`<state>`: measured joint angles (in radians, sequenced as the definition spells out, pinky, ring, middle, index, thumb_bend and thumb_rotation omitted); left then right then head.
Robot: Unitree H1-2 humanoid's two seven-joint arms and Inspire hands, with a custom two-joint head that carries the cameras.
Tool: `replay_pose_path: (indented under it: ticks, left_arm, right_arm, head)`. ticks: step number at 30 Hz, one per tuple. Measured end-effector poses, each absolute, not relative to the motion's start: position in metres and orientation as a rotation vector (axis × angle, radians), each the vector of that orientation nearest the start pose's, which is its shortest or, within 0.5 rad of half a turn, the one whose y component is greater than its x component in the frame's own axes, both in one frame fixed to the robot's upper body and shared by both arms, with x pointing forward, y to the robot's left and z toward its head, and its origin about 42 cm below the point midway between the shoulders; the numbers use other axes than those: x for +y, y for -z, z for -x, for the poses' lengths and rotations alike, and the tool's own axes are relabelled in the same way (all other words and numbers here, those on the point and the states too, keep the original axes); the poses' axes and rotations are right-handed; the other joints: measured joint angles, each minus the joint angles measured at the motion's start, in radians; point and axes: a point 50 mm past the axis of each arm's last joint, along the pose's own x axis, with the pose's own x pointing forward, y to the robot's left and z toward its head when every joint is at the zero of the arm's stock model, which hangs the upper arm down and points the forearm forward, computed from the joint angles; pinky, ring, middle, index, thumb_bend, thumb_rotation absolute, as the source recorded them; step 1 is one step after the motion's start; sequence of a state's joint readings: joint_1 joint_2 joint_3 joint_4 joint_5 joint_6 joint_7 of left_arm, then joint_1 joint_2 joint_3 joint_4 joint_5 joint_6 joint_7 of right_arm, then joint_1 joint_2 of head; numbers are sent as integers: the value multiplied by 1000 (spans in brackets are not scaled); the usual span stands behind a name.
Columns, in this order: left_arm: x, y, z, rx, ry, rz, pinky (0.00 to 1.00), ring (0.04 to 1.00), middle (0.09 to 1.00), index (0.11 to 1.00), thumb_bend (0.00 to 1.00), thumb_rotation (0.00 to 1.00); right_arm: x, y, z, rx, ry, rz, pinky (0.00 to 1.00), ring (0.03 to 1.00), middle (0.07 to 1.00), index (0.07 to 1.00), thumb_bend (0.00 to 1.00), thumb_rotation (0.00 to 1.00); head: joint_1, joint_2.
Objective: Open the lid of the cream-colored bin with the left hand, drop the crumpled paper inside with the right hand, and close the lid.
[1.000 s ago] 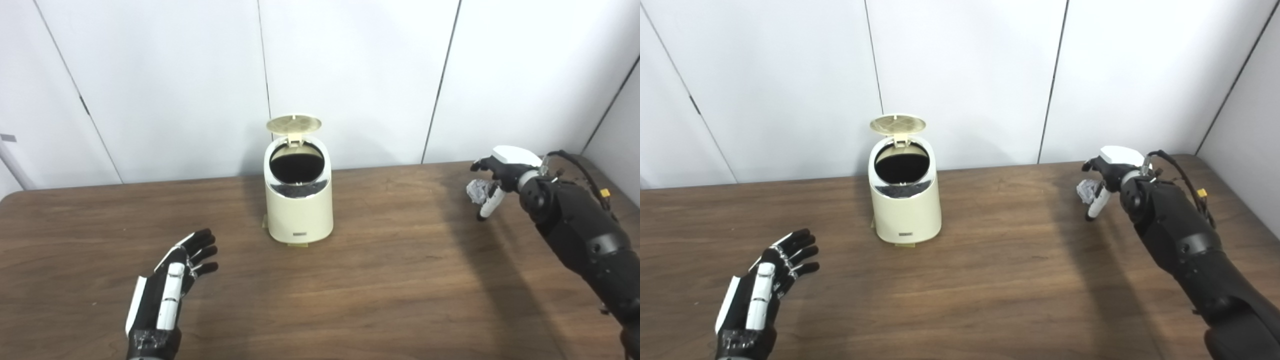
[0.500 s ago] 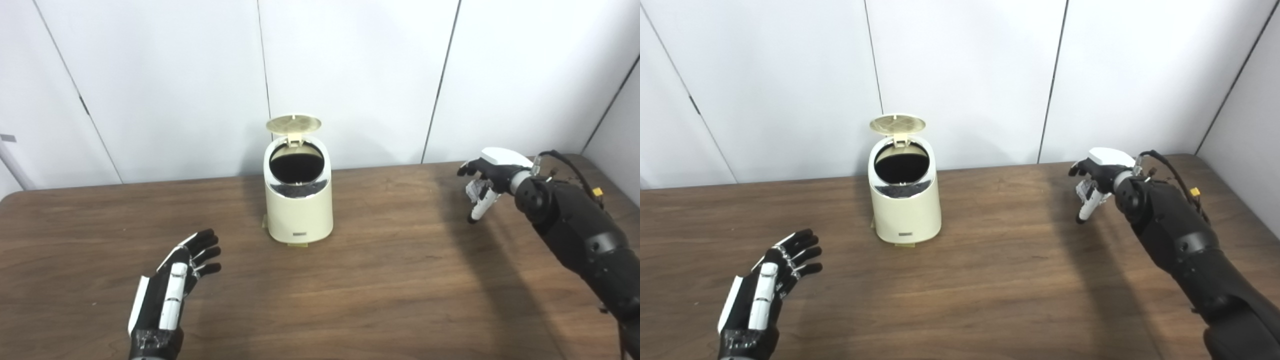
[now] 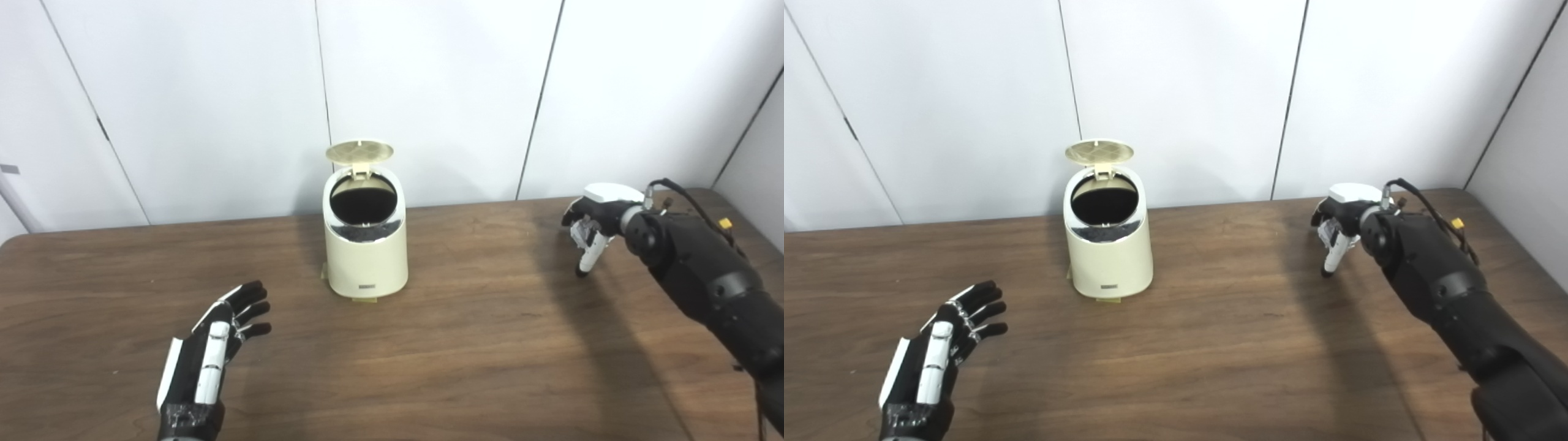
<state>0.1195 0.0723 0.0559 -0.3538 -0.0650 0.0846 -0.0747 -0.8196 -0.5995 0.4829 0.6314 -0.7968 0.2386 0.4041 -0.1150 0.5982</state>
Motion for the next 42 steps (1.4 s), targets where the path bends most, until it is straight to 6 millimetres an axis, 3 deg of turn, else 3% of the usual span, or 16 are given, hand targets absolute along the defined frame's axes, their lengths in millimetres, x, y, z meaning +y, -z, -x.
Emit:
replay_pose_path:
  ticks: [9,14,21,22,23,26,42]
  left_arm:
    - [247,-159,-240,-157,13,-29,719,801,818,822,470,895]
    - [247,-159,-240,-158,13,-30,698,795,813,816,477,894]
    - [247,-160,-239,-160,11,-41,682,787,812,817,464,895]
    - [247,-160,-239,-162,10,-45,679,787,812,817,466,895]
    - [247,-161,-239,-164,9,-50,681,788,814,818,466,894]
    - [247,-163,-239,-170,5,-58,695,796,817,819,487,909]
    - [247,-163,-239,-171,10,-48,693,796,818,824,461,889]
  right_arm:
    - [-346,-244,-505,379,-247,1727,551,700,831,774,843,112]
    - [-354,-245,-504,375,-237,1686,553,684,797,724,814,16]
    - [-357,-239,-501,307,-200,1718,513,619,684,661,743,0]
    - [-359,-239,-501,303,-190,1720,488,589,572,562,616,0]
    - [-359,-238,-501,298,-180,1723,487,583,540,526,572,0]
    - [-360,-237,-502,289,-156,1715,414,498,475,504,533,0]
    - [-363,-230,-502,275,-60,1676,404,491,479,495,530,0]
  head:
    - [-3,6]
    - [0,8]
    - [-2,12]
    - [-3,12]
    - [-2,14]
    - [0,14]
    - [-3,11]
